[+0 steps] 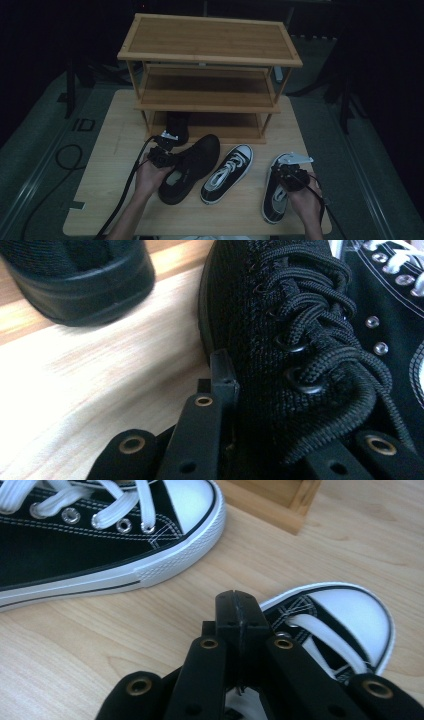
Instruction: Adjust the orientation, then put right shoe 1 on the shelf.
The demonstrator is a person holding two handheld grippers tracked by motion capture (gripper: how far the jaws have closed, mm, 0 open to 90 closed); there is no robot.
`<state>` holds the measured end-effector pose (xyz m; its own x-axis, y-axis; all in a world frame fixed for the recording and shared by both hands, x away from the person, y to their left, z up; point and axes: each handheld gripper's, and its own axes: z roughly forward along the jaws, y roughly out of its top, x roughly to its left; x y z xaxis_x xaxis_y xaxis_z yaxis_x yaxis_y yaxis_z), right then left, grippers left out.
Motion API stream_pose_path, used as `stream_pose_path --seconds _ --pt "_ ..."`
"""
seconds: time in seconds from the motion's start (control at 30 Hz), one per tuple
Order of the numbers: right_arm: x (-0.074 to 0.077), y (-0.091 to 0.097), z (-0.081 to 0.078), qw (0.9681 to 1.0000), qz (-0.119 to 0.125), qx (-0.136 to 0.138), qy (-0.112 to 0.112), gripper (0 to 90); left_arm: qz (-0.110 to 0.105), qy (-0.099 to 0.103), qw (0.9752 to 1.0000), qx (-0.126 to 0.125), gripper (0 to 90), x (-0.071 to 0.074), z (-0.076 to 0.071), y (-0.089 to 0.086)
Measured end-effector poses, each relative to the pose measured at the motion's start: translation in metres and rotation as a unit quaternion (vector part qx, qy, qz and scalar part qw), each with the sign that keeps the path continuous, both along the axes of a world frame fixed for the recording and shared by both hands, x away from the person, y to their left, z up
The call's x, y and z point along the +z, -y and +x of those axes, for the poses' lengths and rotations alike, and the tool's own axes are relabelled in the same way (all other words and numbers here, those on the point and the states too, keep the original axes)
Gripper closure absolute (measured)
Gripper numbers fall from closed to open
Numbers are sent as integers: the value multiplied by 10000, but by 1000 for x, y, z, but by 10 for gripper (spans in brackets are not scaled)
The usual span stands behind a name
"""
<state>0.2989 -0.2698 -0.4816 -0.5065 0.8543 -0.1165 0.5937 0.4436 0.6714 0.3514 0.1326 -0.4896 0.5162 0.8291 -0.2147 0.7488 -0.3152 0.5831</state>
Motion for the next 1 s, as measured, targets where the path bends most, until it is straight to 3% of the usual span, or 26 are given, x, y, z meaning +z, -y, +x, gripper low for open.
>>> stream_pose_path --seconds 0.17,0.5,0.63,0.83,1.0 --pt "7 14 4 9991 159 -309 224 900 -41 16 9998 217 881 1 5 -6" --pt "8 27 10 9968 3 -684 422 856 -149 108 9986 501 881 7 16 -7" --pt "6 37 9 9949 109 -893 453 834 -136 124 9980 602 880 8 20 -6" --pt "-4 55 5 9892 195 -1358 518 752 -236 140 9967 766 880 6 26 -2" --pt "-21 65 1 9853 236 -1642 413 735 -230 159 9960 848 880 4 30 2"
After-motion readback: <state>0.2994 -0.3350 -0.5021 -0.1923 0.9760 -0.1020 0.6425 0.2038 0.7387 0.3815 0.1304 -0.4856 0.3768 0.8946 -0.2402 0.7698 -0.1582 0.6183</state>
